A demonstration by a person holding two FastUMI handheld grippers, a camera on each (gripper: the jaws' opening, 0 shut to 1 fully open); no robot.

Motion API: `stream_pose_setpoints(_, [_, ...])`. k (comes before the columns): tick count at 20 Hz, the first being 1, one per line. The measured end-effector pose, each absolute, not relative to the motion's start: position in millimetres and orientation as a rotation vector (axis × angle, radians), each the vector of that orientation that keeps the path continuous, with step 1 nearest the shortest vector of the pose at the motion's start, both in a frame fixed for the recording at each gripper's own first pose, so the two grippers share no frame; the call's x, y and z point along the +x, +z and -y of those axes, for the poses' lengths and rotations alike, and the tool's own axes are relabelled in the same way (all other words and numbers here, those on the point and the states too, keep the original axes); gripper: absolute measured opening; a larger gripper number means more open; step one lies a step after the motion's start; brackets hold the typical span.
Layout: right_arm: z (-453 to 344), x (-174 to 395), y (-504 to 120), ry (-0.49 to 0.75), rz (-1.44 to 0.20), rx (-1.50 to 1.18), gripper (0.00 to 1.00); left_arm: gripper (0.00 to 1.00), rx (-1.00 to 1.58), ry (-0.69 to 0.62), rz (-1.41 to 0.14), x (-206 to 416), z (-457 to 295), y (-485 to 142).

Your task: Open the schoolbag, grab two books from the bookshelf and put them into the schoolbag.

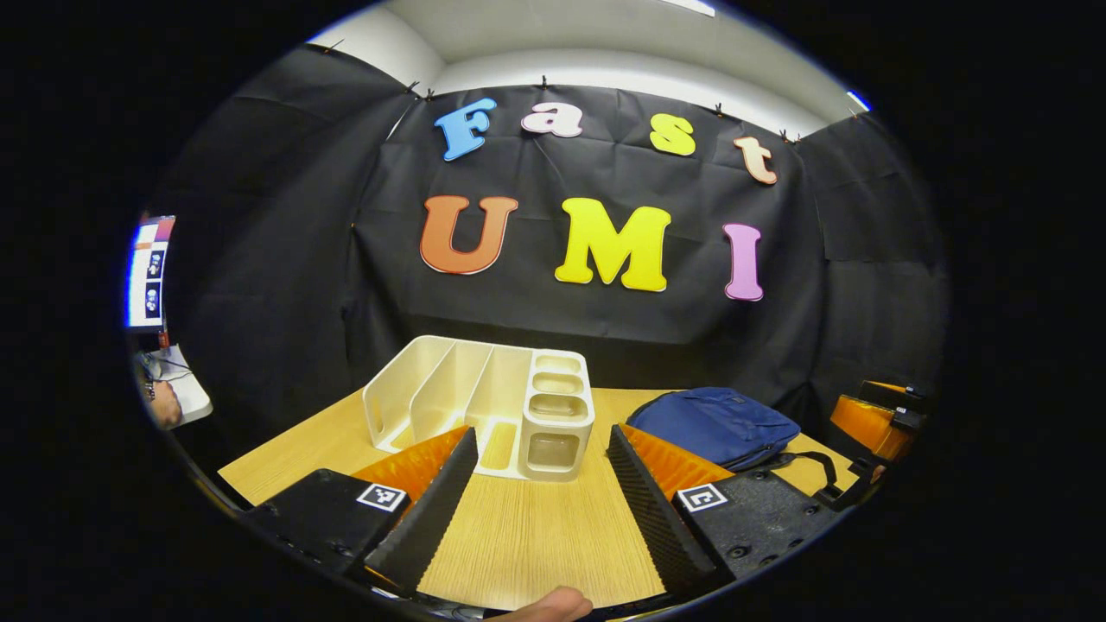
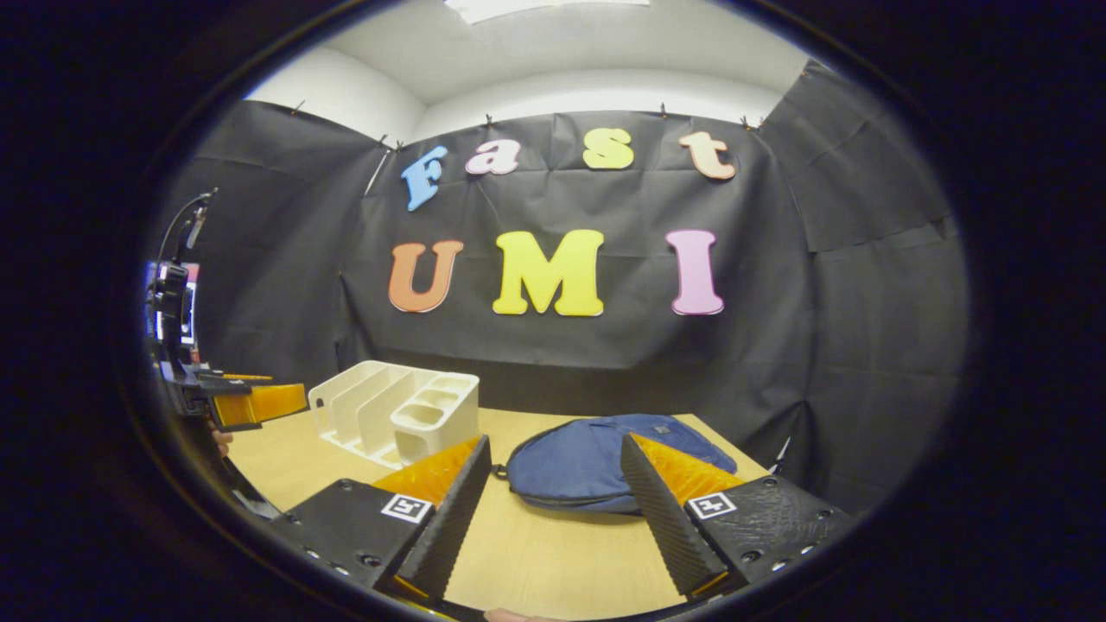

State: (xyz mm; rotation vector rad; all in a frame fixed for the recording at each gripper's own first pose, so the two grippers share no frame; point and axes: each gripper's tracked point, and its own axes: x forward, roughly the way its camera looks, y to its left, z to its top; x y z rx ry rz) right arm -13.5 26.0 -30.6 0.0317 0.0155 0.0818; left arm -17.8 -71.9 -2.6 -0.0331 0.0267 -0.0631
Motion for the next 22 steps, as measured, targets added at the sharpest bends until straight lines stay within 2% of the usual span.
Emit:
stream_pose_setpoints(8, [-27.3, -7.1, -41.0, 0.09, -0.067, 0.067, 0.9, 0.98, -0.012, -0.101, -0.013, -20.8, 84.8, -3.2])
stream_pose_setpoints(9, [-27.4, -4.8, -41.0, 0.091, -0.071, 0.069, 0.87, 0.98, -0.01, -0.093, -0.013, -20.9, 83.9, -3.0])
stream_pose_setpoints(10, [-27.6, -5.3, -40.9, 0.092, -0.077, 0.074, 0.91, 0.98, -0.009, -0.084, -0.012, -20.6, 81.4, -3.3])
stream_pose_setpoints(12, [-28.3, -3.9, -40.6, 0.094, -0.085, 0.086, 0.87, 0.98, -0.009, -0.072, -0.008, -20.2, 79.8, -3.5])
stream_pose_setpoints(14, [-30.5, -3.7, -42.3, 0.099, -0.095, 0.092, 0.87, 0.98, -0.011, -0.068, -0.007, -20.6, 79.3, -3.7])
stream_pose_setpoints(15, [-31.7, -4.0, -42.7, 0.102, -0.098, 0.092, 0.91, 0.98, -0.009, -0.067, -0.006, -19.8, 79.1, -3.4])
stream_pose_setpoints(16, [-31.9, -4.7, -42.5, 0.104, -0.099, 0.09, 0.87, 0.98, -0.006, -0.066, -0.006, -19.5, 79.1, -3.6])
stream_pose_setpoints(17, [-32.5, -3.7, -43.1, 0.103, -0.101, 0.087, 0.91, 0.98, -0.004, -0.064, -0.006, -20.4, 79.6, -4.0])
stream_pose_setpoints(19, [-33.0, -4.1, -43.5, 0.104, -0.104, 0.082, 0.87, 0.98, -0.003, -0.068, -0.001, -20.1, 80.1, -3.7])
stream_pose_setpoints(20, [-33.6, -4.6, -43.0, 0.107, -0.102, 0.082, 0.94, 0.98, 0.0, -0.071, 0.002, -19.7, 80.3, -2.9])
stream_pose_setpoints(22, [-33.1, -5.8, -42.7, 0.107, -0.099, 0.077, 0.91, 0.98, 0.005, -0.066, 0.01, -17.9, 78.4, -2.3])
